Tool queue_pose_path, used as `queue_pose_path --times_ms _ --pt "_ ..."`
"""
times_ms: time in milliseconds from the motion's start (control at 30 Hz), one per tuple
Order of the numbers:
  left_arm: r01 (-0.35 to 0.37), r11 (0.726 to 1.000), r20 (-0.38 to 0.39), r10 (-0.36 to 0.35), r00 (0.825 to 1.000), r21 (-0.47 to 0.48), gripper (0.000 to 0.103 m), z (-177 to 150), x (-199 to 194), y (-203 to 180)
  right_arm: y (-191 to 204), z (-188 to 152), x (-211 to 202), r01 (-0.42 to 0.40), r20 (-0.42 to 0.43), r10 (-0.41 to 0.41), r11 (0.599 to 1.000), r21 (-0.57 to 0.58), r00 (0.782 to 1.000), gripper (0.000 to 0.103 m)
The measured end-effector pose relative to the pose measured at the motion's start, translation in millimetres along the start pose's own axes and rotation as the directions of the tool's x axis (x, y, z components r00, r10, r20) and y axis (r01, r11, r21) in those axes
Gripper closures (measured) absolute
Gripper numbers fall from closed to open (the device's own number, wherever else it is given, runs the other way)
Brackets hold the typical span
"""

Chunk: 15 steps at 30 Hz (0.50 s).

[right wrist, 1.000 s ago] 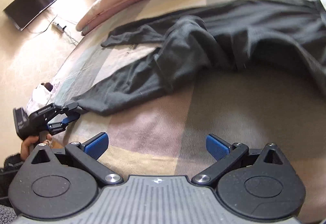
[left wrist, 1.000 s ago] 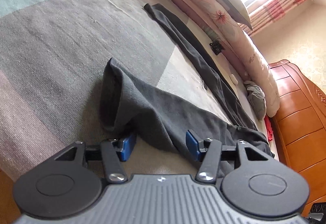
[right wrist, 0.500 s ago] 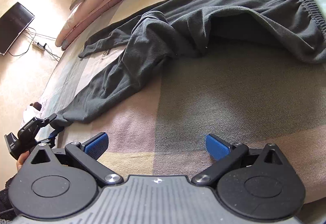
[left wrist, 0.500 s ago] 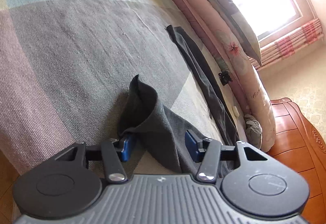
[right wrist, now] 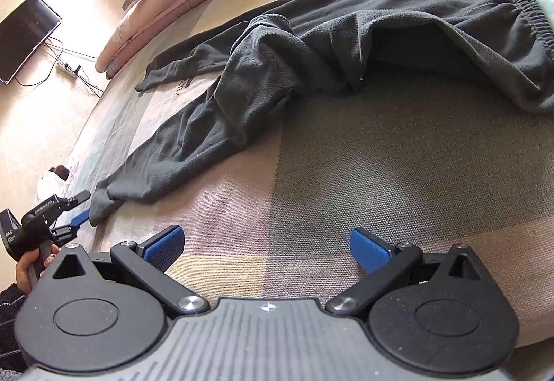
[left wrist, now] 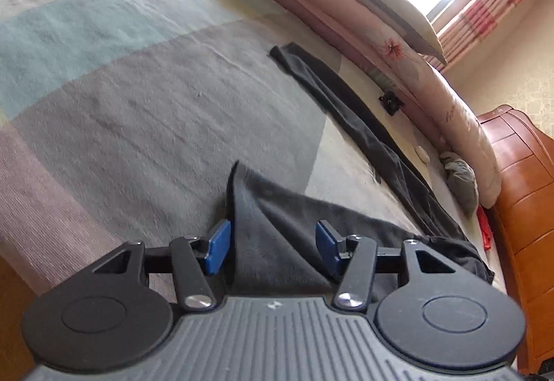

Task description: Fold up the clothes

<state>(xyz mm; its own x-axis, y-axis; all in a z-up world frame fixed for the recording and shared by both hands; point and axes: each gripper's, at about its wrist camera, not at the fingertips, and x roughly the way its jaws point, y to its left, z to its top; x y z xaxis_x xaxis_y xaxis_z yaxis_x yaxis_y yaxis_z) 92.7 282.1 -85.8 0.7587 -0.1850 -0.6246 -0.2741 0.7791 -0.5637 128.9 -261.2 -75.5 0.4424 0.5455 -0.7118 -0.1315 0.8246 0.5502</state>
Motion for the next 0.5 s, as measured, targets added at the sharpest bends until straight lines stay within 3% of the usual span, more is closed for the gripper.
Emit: queue_pose_path --times_ms 67,200,333,500 --pt "0.033 0.999 -0.07 -0.031 0.997 0.016 0.05 -8.3 4.4 2.8 -0.4 0.3 -0.2 0.004 0.002 -0.004 1.0 0.002 1.0 0.0" --pt "-0.054 0.991 -0.081 0.063 0.995 0.119 0.05 -8.3 -6.0 -2.8 -0.1 -0.2 -0.2 0.003 0.003 -0.003 1.0 0.002 1.0 0.0" --pt "0.027 1.0 -0.117 -0.028 0.993 -0.01 0.052 -8.7 -9.5 2.1 2.0 -2.1 -0.9 -0.001 0.005 0.001 1.0 -0.003 1.0 0.0" --pt "0.12 0.977 -0.144 -0.146 0.979 -0.174 0.047 -9.2 -13.9 8.2 2.6 -4.2 -1.4 0.003 0.001 -0.003 1.0 -0.002 1.0 0.0"
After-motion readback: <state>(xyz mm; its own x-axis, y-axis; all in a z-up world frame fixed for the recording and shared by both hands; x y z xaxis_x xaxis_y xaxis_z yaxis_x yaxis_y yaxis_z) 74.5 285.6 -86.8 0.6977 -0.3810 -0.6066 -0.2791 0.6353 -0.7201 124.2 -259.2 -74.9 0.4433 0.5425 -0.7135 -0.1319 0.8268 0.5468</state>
